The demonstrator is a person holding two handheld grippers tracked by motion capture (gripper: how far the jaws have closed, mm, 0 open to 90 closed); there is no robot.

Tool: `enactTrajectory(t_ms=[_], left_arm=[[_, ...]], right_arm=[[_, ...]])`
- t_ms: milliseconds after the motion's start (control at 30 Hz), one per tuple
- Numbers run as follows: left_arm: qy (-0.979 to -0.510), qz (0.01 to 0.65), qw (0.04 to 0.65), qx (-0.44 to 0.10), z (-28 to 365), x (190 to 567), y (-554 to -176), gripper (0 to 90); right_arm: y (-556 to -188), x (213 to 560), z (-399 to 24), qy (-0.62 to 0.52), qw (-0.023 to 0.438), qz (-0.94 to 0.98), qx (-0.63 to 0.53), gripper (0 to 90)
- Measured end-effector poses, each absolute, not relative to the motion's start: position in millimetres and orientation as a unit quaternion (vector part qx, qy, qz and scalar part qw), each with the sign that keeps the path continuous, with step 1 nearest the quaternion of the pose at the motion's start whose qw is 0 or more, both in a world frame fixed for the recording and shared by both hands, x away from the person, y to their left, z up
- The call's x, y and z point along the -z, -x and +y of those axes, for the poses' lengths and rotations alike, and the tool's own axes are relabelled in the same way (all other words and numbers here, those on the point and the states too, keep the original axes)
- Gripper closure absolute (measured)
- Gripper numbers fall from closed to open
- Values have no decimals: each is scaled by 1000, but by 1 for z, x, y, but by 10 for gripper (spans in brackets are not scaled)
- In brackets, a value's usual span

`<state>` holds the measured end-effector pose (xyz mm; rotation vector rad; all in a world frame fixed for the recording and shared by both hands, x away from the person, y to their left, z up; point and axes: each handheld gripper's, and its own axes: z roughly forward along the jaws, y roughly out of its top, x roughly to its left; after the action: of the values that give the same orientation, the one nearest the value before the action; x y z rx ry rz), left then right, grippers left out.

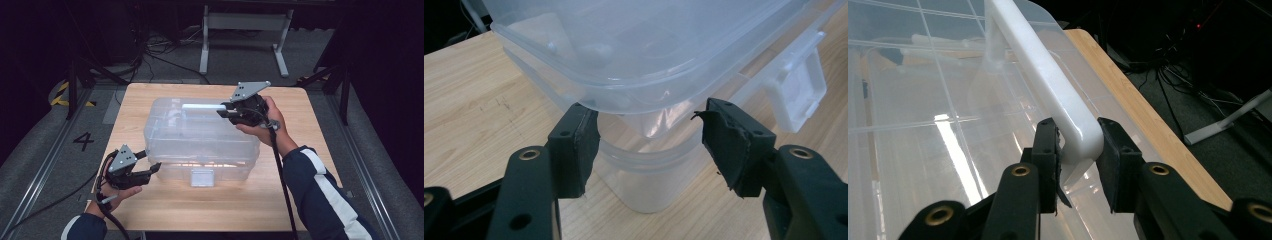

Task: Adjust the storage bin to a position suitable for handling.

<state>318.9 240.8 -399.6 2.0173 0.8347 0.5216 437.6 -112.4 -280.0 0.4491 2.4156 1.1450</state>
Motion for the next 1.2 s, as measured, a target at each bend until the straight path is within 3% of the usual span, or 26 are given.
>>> enactTrajectory(t_ms=[400,667,1200], left_arm=[[-803,340,444,-207,243,395,-322,414],[-795,339,454,-215,244,387,-323,415],[-799,332,451,-219,241,380,-327,399]], right_arm=[[-425,274,-126,-160,237,856,-431,548],[-412,275,-159,-186,264,831,-453,463],[-387,297,-238,-236,280,793,-486,434]])
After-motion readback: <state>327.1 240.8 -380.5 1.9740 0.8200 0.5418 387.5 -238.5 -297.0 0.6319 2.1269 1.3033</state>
